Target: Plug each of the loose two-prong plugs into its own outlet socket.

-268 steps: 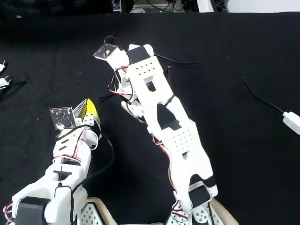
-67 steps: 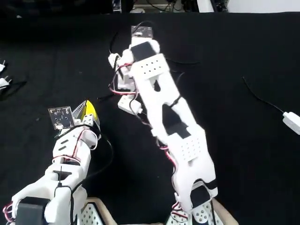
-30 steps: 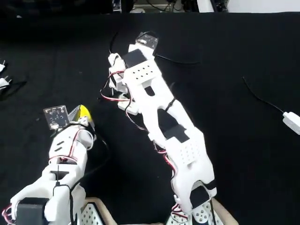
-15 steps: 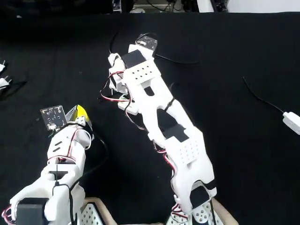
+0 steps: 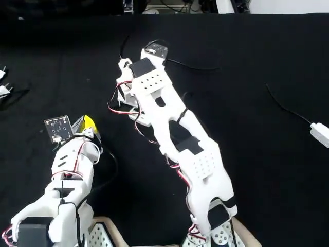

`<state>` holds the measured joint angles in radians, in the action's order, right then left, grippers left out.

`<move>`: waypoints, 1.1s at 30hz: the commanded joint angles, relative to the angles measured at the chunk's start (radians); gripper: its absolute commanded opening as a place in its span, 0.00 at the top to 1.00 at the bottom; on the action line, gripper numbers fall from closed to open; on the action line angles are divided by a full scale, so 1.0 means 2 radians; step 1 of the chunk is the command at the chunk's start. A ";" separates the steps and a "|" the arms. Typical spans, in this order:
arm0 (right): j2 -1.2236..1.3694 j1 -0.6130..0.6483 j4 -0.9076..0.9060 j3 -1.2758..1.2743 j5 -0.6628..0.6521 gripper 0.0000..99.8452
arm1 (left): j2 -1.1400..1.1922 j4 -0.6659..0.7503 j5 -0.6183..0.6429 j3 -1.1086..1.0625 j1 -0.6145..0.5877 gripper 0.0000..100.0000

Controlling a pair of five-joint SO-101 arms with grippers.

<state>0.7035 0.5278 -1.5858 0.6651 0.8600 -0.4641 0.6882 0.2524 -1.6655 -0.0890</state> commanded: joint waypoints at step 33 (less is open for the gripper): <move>0.023 -0.041 -0.048 0.026 -0.024 0.99 | -0.006 -0.002 0.000 -0.008 -0.002 0.97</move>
<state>0.7357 0.4664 -1.6655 0.7035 0.8508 -0.4641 0.6882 0.2539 -1.6655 -0.0890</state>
